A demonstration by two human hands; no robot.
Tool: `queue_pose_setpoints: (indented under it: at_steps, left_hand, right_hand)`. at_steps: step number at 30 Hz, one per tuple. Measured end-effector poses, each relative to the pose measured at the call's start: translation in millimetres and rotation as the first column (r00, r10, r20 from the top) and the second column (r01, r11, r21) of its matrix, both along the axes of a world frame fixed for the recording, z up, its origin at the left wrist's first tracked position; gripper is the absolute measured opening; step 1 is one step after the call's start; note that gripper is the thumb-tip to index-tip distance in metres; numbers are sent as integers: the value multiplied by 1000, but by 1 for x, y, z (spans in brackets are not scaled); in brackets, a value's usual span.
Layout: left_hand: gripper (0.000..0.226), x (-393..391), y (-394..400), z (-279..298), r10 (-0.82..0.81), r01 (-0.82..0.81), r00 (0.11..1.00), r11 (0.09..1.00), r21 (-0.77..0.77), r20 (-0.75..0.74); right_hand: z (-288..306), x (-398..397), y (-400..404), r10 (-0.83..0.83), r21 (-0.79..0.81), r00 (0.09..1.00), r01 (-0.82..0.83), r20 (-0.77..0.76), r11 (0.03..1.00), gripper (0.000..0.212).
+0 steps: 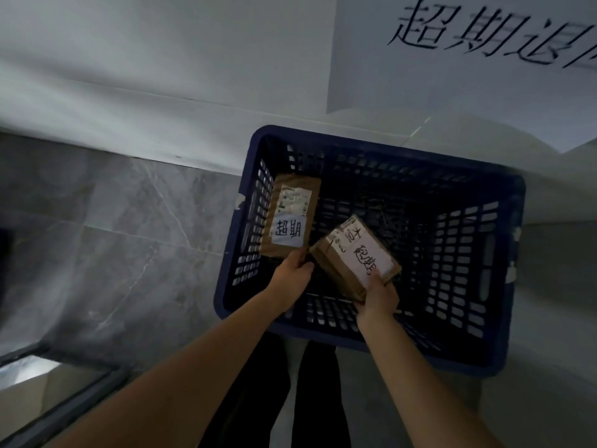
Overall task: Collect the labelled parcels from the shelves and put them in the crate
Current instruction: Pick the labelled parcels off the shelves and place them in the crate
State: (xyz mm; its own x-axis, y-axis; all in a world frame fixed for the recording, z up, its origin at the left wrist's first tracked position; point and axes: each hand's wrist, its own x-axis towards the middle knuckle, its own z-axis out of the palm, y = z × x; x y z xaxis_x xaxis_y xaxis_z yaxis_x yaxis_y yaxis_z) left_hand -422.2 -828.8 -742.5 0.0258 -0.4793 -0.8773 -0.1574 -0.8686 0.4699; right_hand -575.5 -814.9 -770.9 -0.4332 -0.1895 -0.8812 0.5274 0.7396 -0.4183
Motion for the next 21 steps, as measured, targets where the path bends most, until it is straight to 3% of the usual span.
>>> queue_pose_setpoints:
  at_steps: [4, 10, 13, 16, 18, 21]
  left_hand:
    - [52, -7, -18, -37, -82, 82, 997, 997, -5, -8]
    - [55, -25, -56, -87, -152, 157, 987, 981, -117, 45]
    - [51, -26, -63, -97, -153, 170, 982, 971, -166, 108]
    - [49, -24, -66, -94, -164, 198, 970, 961, -192, 180]
    - [49, -21, -67, -90, -199, 262, 944, 937, -232, 263]
    - [47, -13, -65, -87, -248, 410, 858, 858, -310, 451]
  right_hand:
    - [-43, 15, -30, -126, -26, 992, 127, 28, 992, 48]
    - [-113, 39, -68, 94, -68, 981, -83, 168, 994, 50]
    - [-121, 29, -68, 255, 48, 964, -259, 79, 965, 33]
    - [-110, 4, -65, 375, 146, 908, -352, -186, 924, 35]
    - [-102, -9, -70, 323, 48, 891, -325, -319, 945, 38]
    - [-98, -3, -88, 398, -152, 902, -423, -169, 894, 37]
